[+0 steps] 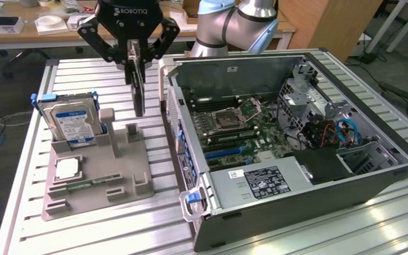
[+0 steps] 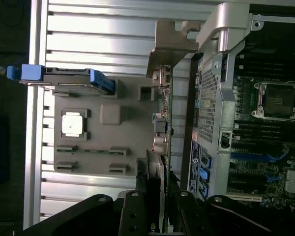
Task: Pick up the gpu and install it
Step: 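Pick up the gpu and move the gpu toward the slot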
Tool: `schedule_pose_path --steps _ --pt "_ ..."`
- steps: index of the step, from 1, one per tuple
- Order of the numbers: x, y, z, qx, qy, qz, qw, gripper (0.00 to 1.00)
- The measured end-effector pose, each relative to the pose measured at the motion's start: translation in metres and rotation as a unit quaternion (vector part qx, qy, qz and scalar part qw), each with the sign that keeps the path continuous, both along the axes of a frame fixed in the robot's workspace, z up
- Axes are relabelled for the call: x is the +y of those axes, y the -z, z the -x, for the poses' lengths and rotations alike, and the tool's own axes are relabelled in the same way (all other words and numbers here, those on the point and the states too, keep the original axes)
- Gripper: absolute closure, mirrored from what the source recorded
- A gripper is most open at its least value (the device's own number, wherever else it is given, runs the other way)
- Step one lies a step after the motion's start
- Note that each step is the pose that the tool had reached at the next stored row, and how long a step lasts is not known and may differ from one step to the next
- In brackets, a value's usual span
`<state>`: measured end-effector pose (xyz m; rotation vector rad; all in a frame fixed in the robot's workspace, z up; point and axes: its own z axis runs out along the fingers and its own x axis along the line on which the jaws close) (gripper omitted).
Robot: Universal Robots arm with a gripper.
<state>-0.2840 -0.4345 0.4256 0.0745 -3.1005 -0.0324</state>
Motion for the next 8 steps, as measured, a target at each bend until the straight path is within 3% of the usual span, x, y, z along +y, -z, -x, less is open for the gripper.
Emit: schedule_pose_path --steps 8 --pt "-0.0002 0.0000 -0.026 0.0135 0.000 -0.0003 0.9999 0.73"
